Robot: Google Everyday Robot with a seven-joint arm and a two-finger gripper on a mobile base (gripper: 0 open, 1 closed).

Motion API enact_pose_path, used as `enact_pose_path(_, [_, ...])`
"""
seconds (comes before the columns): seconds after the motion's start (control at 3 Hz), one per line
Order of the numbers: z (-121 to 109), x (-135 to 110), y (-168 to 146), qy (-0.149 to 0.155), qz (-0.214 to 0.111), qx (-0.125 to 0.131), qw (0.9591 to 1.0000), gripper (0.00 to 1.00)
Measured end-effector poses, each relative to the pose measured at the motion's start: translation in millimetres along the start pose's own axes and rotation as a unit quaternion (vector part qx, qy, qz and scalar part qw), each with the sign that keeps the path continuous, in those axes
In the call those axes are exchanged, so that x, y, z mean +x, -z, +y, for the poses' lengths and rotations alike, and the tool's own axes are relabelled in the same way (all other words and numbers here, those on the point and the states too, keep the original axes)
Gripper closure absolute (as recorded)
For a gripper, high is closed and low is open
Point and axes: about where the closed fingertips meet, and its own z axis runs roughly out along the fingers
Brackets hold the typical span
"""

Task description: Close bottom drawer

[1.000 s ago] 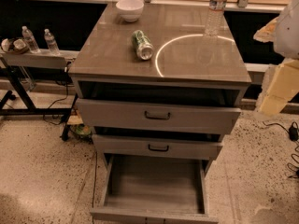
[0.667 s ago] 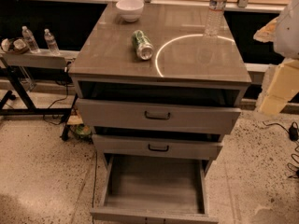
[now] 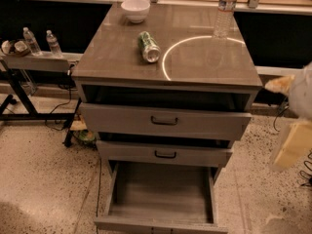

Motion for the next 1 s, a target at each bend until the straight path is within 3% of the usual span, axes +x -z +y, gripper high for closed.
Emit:
enact_pose_path(0.33, [24.6, 29.0, -51.8, -0.015, -0.029, -0.029, 0.9991, 0.00])
enact_pose_path(0.67, [53.3, 40.6, -125.0, -0.014, -0.068, -0.076, 0.9947, 0.00])
enact_pose_path(1.0, [53.3, 40.6, -125.0, -0.014, -0.068, -0.076, 0.9947, 0.00])
